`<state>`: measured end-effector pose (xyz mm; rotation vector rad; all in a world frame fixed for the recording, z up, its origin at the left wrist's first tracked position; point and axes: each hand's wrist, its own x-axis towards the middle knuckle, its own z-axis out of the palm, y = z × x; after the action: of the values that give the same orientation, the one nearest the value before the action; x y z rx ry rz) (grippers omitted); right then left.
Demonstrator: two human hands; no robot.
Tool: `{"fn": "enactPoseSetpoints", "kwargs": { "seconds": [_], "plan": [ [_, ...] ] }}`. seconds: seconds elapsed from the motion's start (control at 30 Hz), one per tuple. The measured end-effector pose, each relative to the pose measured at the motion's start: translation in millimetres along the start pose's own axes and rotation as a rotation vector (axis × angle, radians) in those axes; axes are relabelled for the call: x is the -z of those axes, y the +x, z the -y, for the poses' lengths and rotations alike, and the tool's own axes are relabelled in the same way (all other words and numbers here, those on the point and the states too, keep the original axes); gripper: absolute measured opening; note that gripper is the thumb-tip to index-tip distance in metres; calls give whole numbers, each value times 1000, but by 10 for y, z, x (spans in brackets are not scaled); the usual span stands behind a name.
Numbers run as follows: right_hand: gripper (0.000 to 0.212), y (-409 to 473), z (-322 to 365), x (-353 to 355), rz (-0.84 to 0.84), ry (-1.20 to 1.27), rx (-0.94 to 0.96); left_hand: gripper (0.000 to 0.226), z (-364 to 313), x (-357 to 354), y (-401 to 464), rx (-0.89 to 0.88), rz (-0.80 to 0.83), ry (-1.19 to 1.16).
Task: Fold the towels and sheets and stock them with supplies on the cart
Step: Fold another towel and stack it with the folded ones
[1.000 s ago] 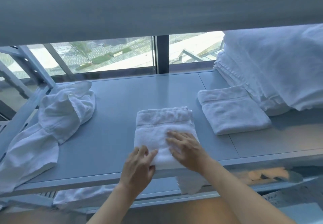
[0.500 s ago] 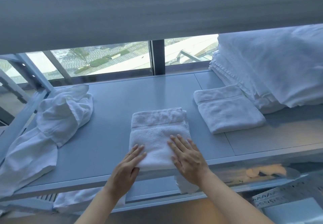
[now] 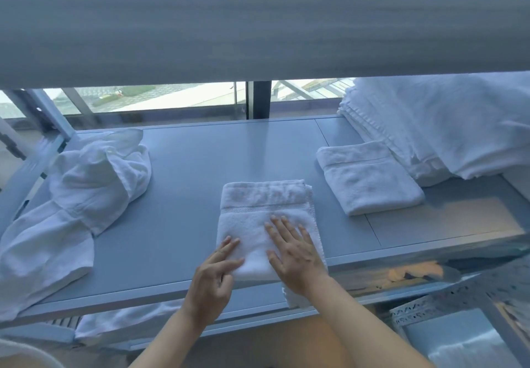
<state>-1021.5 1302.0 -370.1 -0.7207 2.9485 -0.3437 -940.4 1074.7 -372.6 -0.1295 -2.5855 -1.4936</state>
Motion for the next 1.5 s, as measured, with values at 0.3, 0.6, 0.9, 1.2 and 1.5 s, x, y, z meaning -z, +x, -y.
{"fn": "enactPoseSetpoints", "kwargs": {
  "seconds": [0.3,0.6,0.9,1.2,1.5],
  "plan": [
    [65,-3,-54,30,15,4,36,67,-54,-134,384,190,-46,256],
    [59,115,-739,475,-97,95,-56,74,-63,-555,536,52,19,486],
    [63,516,-2055,947,-77,68,-305,76,-256,-951,940,115,-18,503],
    [62,681,-2170,678,-20,81,-258,74,-290,-834,935,171,-19,510],
    [63,458,-1534,434,-41,93,-179,70,-95,-339,504,187,-40,495]
  ]
}}
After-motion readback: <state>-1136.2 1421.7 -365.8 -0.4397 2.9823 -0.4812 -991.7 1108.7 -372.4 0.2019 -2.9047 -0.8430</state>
